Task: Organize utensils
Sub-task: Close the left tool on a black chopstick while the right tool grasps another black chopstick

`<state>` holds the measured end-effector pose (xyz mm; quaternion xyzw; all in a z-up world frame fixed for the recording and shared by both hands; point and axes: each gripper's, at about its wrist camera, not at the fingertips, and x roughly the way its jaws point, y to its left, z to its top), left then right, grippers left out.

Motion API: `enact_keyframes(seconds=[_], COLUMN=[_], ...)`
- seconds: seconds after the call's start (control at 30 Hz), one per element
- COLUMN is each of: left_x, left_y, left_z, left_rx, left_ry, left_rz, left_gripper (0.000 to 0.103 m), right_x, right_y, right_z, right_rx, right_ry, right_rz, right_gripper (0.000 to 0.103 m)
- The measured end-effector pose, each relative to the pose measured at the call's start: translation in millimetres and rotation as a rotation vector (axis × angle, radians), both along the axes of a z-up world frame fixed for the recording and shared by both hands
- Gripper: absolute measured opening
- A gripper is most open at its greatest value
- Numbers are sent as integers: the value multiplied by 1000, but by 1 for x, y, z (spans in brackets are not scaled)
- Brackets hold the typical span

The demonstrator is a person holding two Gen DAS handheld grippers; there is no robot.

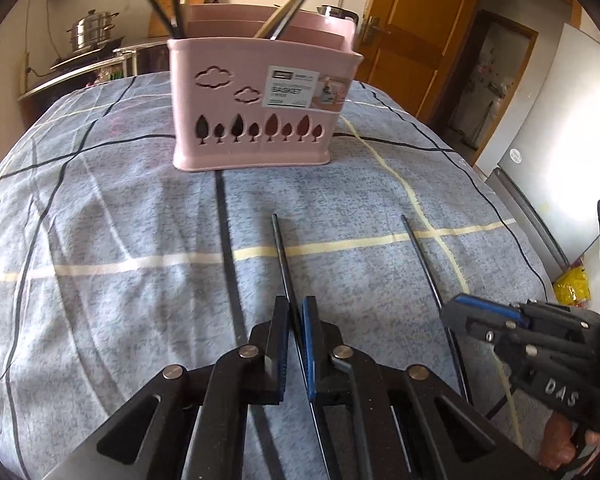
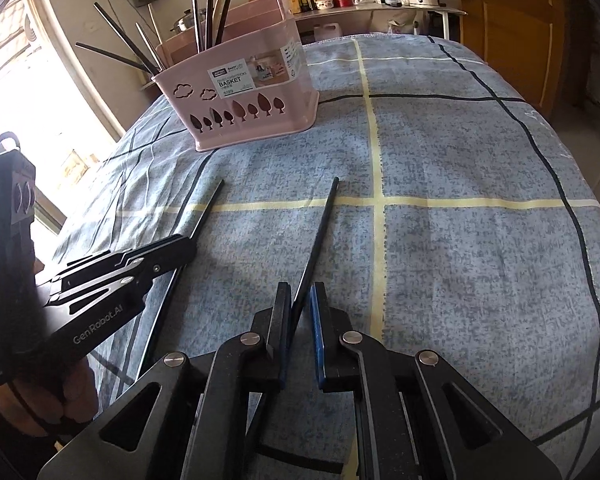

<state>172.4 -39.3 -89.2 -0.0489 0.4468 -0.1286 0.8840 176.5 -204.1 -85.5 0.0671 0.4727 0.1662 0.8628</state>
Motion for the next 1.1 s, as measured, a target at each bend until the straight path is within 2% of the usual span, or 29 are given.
enact_keyframes(seconds=[0.3, 0.43, 0.67, 0.83, 1.0, 1.1], left_x=[2, 11, 16, 18, 19, 17], left_y=[21, 17, 6, 8, 15, 20], left_z=[4, 4, 4, 6, 26, 49], left_rx=[-5, 10, 67, 44, 19, 1], left_ry=[42, 46, 39, 54, 18, -30], left_rz=[49, 41, 27, 32, 35, 35], left_gripper=[7, 9, 9, 6, 5, 5], right_x=[23, 35, 40, 42, 39, 37], right_y=[9, 12, 13, 13, 13, 13], right_z=[0, -3, -4, -3, 13, 31], right_rx=[-33, -64, -59, -53, -26, -3], right_ry=[-4, 19, 25, 38, 3, -36], right_rz=[-8, -13, -21, -9, 3, 9], right_gripper=[11, 11, 9, 8, 7, 6])
